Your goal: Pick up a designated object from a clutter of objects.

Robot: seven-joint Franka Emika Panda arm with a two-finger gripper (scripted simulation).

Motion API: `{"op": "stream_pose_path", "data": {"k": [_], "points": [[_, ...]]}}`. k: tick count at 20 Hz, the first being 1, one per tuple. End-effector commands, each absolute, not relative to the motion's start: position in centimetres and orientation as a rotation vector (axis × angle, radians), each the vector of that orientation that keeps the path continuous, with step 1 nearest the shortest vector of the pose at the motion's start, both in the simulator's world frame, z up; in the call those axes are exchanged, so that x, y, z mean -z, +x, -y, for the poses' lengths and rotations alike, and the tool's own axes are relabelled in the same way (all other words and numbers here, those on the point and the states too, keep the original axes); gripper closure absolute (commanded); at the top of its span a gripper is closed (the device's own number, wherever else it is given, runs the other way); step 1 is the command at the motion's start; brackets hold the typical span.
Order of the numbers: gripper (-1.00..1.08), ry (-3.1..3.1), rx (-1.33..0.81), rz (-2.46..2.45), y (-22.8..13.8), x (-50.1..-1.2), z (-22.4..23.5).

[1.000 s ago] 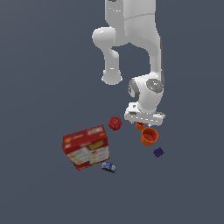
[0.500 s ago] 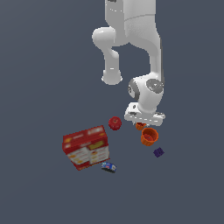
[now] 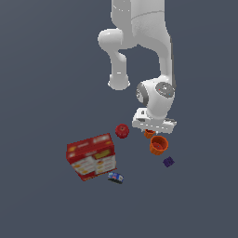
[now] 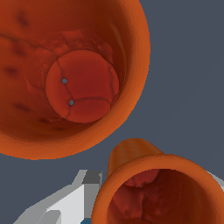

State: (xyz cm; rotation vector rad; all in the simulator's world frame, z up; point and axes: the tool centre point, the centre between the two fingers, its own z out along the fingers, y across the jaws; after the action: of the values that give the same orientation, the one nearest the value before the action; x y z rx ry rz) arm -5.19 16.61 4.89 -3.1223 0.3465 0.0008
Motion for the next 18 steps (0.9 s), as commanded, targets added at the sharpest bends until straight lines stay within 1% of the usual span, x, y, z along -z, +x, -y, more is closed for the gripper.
{"op": "stream_pose_path", "data": {"k": [1,8,18], "points": [[1.08,-3.122,0.002,-0.347,-4.8,-5.8,-16.5],[1.08,-3.122,0.002,-0.347,-2.9,-10.0,-15.7],[1.08,-3.122,0.001,-0.348,1.1,-19.0,-14.2]]}}
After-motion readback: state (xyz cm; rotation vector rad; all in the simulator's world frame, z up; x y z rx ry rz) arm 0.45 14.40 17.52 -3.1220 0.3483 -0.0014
